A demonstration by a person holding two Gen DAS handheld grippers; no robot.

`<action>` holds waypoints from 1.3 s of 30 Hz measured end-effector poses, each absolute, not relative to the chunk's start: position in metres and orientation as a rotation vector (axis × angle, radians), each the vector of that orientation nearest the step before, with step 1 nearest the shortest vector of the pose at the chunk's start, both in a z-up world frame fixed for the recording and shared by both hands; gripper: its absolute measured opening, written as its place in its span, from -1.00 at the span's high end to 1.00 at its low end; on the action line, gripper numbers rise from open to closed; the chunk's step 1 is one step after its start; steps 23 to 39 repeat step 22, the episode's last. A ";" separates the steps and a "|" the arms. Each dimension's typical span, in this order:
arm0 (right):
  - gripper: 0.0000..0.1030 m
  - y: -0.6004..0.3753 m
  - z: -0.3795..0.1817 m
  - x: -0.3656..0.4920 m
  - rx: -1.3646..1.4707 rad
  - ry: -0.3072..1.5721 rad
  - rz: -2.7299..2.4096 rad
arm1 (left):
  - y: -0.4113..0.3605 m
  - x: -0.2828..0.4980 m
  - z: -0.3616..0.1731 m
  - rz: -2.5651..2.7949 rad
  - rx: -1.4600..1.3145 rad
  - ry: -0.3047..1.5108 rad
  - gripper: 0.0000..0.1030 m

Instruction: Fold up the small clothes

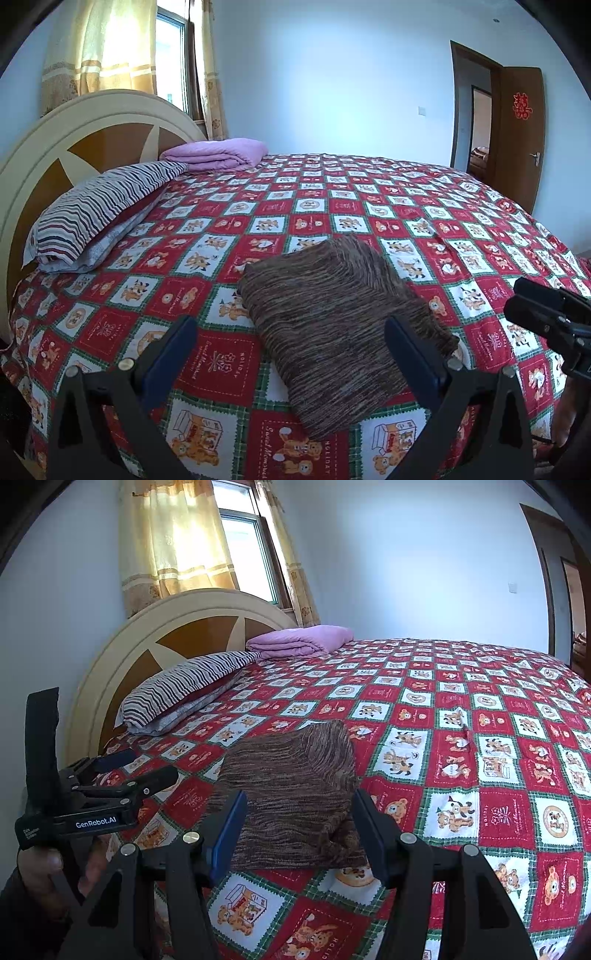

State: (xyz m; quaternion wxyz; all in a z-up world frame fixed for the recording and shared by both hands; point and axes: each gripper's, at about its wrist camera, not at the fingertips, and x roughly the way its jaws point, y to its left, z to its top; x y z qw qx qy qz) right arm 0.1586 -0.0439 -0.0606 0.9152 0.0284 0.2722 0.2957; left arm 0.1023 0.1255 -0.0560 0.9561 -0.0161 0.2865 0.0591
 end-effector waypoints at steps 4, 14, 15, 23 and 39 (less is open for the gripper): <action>-0.17 -0.045 -0.059 0.159 0.060 0.556 0.608 | 0.126 0.103 -0.054 0.120 -0.025 0.578 -1.00; -0.17 -0.043 -0.058 0.157 0.054 0.557 0.611 | 0.129 0.106 -0.053 0.120 -0.032 0.596 -1.00; -0.17 -0.043 -0.058 0.158 0.053 0.558 0.611 | 0.130 0.106 -0.054 0.122 -0.031 0.598 -1.00; -0.17 -0.043 -0.060 0.156 0.054 0.560 0.610 | 0.129 0.106 -0.057 0.124 -0.007 0.585 -1.00; -0.17 -0.043 -0.060 0.156 0.054 0.560 0.610 | 0.129 0.106 -0.057 0.124 -0.007 0.585 -1.00</action>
